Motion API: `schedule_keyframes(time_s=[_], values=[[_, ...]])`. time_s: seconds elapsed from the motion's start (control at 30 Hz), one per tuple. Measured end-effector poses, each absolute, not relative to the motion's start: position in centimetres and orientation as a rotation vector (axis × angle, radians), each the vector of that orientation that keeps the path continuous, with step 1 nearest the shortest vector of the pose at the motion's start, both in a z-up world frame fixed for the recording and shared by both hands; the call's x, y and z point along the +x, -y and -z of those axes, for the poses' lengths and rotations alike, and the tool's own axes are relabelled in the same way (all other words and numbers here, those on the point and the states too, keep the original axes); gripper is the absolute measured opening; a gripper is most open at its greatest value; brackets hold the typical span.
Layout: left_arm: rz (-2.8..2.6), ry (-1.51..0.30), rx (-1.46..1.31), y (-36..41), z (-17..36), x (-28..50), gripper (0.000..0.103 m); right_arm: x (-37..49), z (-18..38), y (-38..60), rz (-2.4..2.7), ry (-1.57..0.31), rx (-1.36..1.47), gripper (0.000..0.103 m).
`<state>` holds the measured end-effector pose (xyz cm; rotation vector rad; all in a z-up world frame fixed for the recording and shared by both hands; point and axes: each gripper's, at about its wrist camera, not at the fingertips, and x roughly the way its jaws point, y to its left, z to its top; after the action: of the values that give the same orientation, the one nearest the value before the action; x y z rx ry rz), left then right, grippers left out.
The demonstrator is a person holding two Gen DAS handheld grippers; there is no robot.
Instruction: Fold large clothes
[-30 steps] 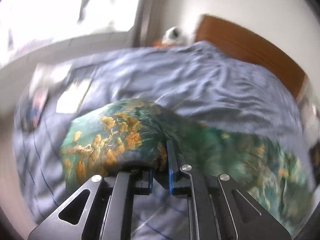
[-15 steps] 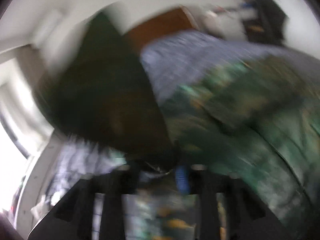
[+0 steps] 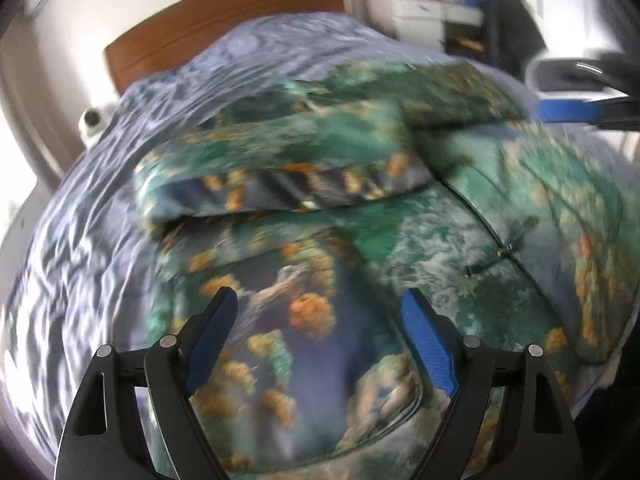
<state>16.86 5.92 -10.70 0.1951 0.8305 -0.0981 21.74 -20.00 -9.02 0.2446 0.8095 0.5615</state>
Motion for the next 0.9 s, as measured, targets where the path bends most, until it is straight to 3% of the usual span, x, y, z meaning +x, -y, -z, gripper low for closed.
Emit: schedule_keyframes(time_s=[0.17,0.33,0.37,0.4,0.43,0.5,0.73,0.9], values=[[0.06,-0.817,0.053,-7.6,10.6,15.9,0.085,31.5,12.1,17.6,-0.613,-0.97,0.446,0.071],[0.047,-0.83,0.026,-8.8,11.9,15.8,0.086,36.3,15.9,14.2,-0.634,-1.054,0.445,0.069],[0.042,-0.839,0.024,-9.2,12.1,15.8,0.086,36.6,16.6,13.7,-0.635,-1.083,0.446,0.063],[0.034,-0.854,0.02,-9.5,12.5,15.8,0.086,36.8,17.0,13.3,-0.625,-1.102,0.44,0.037],[0.026,-0.864,0.009,-9.8,12.8,15.7,0.086,36.6,17.2,12.5,-0.619,-1.119,0.402,0.019],[0.025,-0.861,-0.021,-10.5,12.8,15.2,0.086,36.0,16.5,11.7,-0.617,-1.102,0.325,0.013],[0.037,-0.827,-0.104,-11.3,11.6,15.6,0.086,39.3,7.4,10.5,-0.559,-0.86,0.102,0.011],[0.028,-0.827,-0.107,-11.7,11.6,15.8,0.086,45.4,8.5,9.3,-0.5,-0.868,0.052,0.011]])
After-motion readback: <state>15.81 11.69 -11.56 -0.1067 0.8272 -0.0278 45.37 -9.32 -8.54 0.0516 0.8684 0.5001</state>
